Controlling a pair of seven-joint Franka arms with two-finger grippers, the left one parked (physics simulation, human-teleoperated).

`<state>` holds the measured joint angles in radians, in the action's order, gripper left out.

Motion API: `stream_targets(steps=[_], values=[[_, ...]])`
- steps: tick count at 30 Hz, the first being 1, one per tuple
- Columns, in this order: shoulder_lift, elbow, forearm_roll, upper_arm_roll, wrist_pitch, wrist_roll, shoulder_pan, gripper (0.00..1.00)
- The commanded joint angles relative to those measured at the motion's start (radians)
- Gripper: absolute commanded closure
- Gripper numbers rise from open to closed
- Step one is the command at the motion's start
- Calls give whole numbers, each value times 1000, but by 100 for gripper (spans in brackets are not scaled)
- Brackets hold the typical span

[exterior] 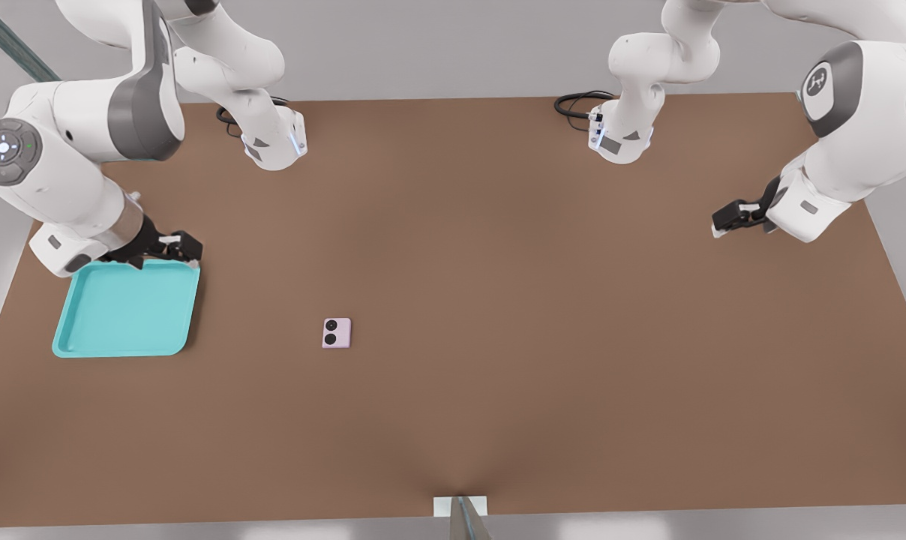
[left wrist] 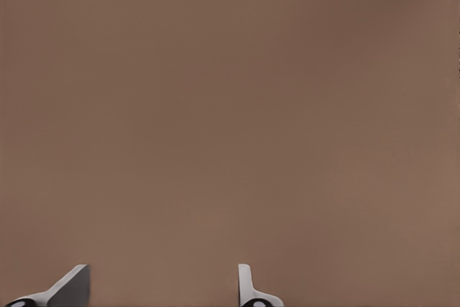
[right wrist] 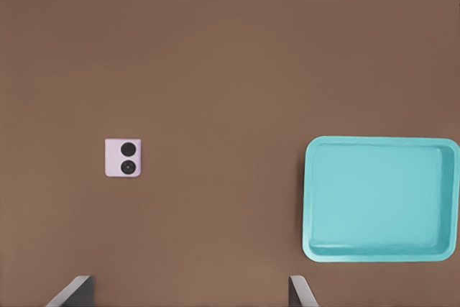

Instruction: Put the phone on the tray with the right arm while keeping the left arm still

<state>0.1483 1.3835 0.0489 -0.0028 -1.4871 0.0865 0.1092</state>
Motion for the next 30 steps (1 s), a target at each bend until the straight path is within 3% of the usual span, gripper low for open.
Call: stream_targets(steps=[1,4,10,17,21,30], values=[[-1,0,-1,0,-42,27,-2,0],[34,-1,2,1,-51,30,4,0],[367,-1,-34,12,-407,136,90,0],[504,154,-21,18,-713,294,178,0],[519,246,-21,27,-842,364,187,0],[550,238,-21,50,-877,403,182,0]])
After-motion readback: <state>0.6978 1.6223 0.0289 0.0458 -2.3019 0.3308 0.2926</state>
